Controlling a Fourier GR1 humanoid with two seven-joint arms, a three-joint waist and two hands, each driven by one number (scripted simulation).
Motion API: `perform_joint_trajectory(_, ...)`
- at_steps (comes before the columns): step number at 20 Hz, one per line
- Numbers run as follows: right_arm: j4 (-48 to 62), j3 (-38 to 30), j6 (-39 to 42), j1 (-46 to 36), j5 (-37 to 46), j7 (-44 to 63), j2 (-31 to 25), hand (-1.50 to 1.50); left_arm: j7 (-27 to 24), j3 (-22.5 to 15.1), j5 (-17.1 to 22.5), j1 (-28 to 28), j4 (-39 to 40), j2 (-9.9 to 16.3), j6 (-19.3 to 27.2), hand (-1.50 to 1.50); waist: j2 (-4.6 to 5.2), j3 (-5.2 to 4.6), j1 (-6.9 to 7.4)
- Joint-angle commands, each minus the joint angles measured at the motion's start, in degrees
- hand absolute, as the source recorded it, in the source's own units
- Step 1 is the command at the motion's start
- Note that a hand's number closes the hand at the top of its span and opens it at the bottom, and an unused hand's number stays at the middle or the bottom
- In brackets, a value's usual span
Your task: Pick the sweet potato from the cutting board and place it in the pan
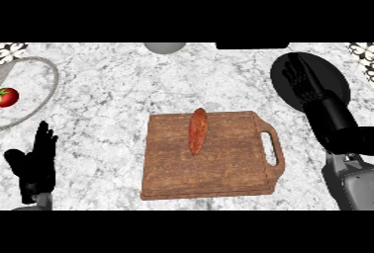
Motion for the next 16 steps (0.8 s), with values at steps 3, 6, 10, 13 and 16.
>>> perform_joint_trajectory(3,8.45,-2.88,4.52,-10.37,-7.65,-2.34,4.23,1.5,1.38,-0.92,1.73,-6.57,-2.2,3.24,-7.77,0.0,0.77,0.11,2.31)
perform_joint_trajectory(6,9.45,-2.46,5.62,-17.7,-13.05,-2.61,9.68,1.5,3.39,-5.71,1.37,-12.45,-7.96,1.71,-9.93,0.0,0.93,0.26,3.94)
perform_joint_trajectory(10,10.63,1.11,-2.58,-7.13,9.15,-10.21,1.44,1.5,8.83,-4.9,4.59,-11.46,-9.84,1.74,-11.43,0.0,0.29,0.12,1.02)
perform_joint_trajectory(13,8.96,2.58,-0.4,0.21,10.72,-11.53,-0.3,-1.5,12.32,-5.33,3.36,-10.98,-13.23,1.48,-9.57,0.0,0.23,0.1,0.75)
perform_joint_trajectory(16,7.59,-1.11,2.72,1.02,11.52,-10.62,-7.16,-1.5,11.21,-4.82,3.88,-9.89,-12.62,1.61,-11.34,0.0,0.27,0.07,0.74)
